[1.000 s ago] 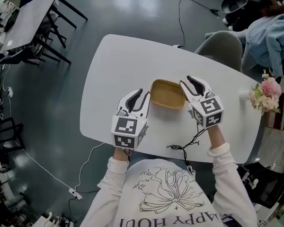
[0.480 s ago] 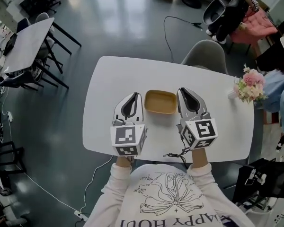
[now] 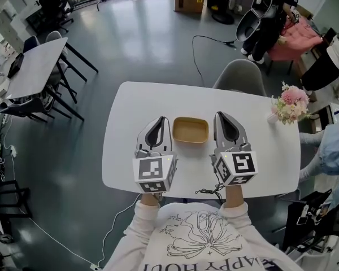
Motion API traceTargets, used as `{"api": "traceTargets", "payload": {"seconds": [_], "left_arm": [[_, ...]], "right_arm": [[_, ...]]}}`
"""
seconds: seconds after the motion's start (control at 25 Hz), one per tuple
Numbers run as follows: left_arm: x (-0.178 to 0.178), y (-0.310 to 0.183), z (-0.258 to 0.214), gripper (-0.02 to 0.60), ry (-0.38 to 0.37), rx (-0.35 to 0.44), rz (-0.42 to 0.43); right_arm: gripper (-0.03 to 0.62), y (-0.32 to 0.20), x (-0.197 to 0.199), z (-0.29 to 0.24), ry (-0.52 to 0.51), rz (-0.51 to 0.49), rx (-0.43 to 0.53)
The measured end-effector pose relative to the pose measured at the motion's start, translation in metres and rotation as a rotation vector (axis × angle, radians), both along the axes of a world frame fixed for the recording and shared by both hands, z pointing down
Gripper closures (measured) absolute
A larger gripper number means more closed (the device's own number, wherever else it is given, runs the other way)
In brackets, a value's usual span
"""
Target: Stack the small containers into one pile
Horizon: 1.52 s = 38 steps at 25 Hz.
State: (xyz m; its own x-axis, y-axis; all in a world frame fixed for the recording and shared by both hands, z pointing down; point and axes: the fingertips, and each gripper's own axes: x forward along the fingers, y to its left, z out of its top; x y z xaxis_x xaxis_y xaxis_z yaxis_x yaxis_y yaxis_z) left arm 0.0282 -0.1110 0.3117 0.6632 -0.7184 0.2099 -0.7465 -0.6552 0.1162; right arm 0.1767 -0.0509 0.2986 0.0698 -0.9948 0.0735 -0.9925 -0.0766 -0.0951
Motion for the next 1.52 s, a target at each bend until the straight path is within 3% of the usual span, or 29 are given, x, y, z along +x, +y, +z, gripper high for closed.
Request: {"api": "traceTargets", "payload": {"seconds": [0.4,1.52], "left_arm": [[-0.006,0.003,-0.017,0.566,0.014,0.037,-0.006],[-0.010,0.001,-0.017,0.566,0.015,0.031,0.001]], "right_arm": [[0.582,0.003,-0.005,-0.006,-0.016,0.019,0.007],[0.582,0.001,-0.007,-0.001,-0.030,0.031,-0.011]]}}
